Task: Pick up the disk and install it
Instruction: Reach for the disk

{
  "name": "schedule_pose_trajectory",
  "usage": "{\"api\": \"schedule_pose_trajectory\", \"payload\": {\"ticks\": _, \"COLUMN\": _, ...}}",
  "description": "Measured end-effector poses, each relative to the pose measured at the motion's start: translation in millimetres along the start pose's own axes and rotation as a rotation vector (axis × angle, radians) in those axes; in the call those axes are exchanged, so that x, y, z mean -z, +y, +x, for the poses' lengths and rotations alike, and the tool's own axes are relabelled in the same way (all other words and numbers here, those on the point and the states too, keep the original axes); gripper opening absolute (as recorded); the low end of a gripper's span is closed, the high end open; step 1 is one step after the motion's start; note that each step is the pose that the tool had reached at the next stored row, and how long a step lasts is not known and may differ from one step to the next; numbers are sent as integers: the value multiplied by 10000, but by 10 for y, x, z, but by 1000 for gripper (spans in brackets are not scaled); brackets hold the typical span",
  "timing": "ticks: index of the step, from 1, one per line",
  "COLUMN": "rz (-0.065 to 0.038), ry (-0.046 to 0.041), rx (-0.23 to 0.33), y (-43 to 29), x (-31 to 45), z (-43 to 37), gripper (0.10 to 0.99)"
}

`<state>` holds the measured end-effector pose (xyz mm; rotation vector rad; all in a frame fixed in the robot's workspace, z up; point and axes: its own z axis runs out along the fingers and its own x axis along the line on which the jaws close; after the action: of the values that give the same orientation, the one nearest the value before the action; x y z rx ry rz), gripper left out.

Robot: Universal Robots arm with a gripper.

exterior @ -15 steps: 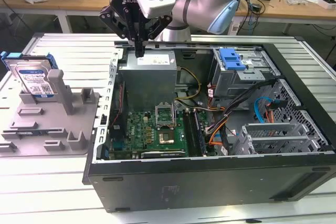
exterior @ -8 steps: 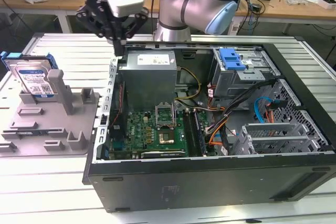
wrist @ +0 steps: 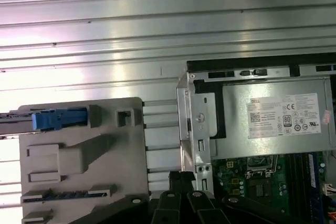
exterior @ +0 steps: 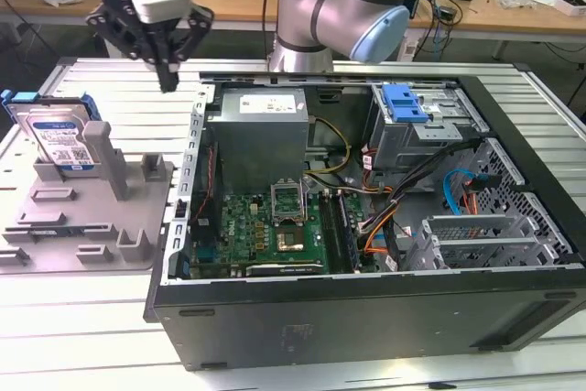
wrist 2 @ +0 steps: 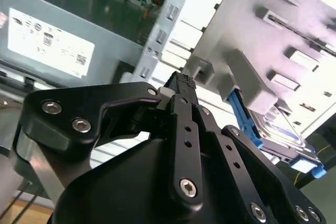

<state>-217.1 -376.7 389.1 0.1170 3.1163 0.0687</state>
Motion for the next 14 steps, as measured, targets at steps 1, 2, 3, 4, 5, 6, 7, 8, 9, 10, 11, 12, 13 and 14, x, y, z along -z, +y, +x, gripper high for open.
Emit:
{"api": "schedule_pose_trajectory", "payload": {"ticks": 1, "rz": -1, "ry": 0, "rx": 2, "y": 6, "x": -1, "z": 48, "gripper": 106}}
{"api": "schedule_pose_trajectory", "payload": {"ticks": 2, "rz": 0, "ry": 0, "rx": 2, "y": 14, "x": -3, "z": 107, "gripper": 106}}
{"api": "schedule_pose_trajectory", "payload": {"ticks": 3, "rz": -1, "ry": 0, "rx": 0, "y": 22, "x": -4, "z": 158, "gripper": 106}}
{"api": "schedule_pose_trajectory", "payload": {"ticks": 4, "rz": -1, "ry": -1, "rx": 2, "y": 29, "x": -6, "z": 211, "gripper": 106}}
{"api": "schedule_pose_trajectory", "payload": {"ticks": 5, "rz": -1, "ry": 0, "rx": 3, "y": 35, "x": -7, "z": 255, "gripper": 106}}
{"api": "schedule_pose_trajectory", "payload": {"ticks": 6, "rz": 0, "ry": 0, "rx": 0, "y": 45, "x": -9, "z": 316, "gripper": 106}}
{"api": "schedule_pose_trajectory", "payload": {"ticks": 7, "rz": -1, "ry": 1, "rx": 2, "y": 53, "x": -10, "z": 360, "gripper": 106}}
{"api": "schedule_pose_trajectory", "payload": {"ticks": 8, "rz": 0, "ry": 2, "rx": 3, "y": 62, "x": -11, "z": 412, "gripper": 106}}
{"api": "schedule_pose_trajectory", "payload": {"ticks": 9, "rz": -1, "ry": 2, "rx": 0, "y": 70, "x": -13, "z": 457, "gripper": 106}}
{"api": "schedule_pose_trajectory", "payload": {"ticks": 10, "rz": 0, "ry": 2, "rx": 1, "y": 81, "x": -14, "z": 511, "gripper": 106}}
{"api": "schedule_pose_trajectory", "payload": {"ticks": 11, "rz": 0, "ry": 2, "rx": 3, "y": 89, "x": -16, "z": 554, "gripper": 106}}
{"api": "schedule_pose_trajectory", "payload": {"ticks": 12, "rz": 0, "ry": 3, "rx": 1, "y": 106, "x": -18, "z": 634, "gripper": 106}}
{"api": "schedule_pose_trajectory", "payload": {"ticks": 13, "rz": -1, "ry": 3, "rx": 2, "y": 124, "x": -22, "z": 719, "gripper": 106}}
{"api": "schedule_pose_trajectory", "payload": {"ticks": 14, "rz": 0, "ry": 4, "rx": 1, "y": 140, "x": -24, "z": 790, "gripper": 106}}
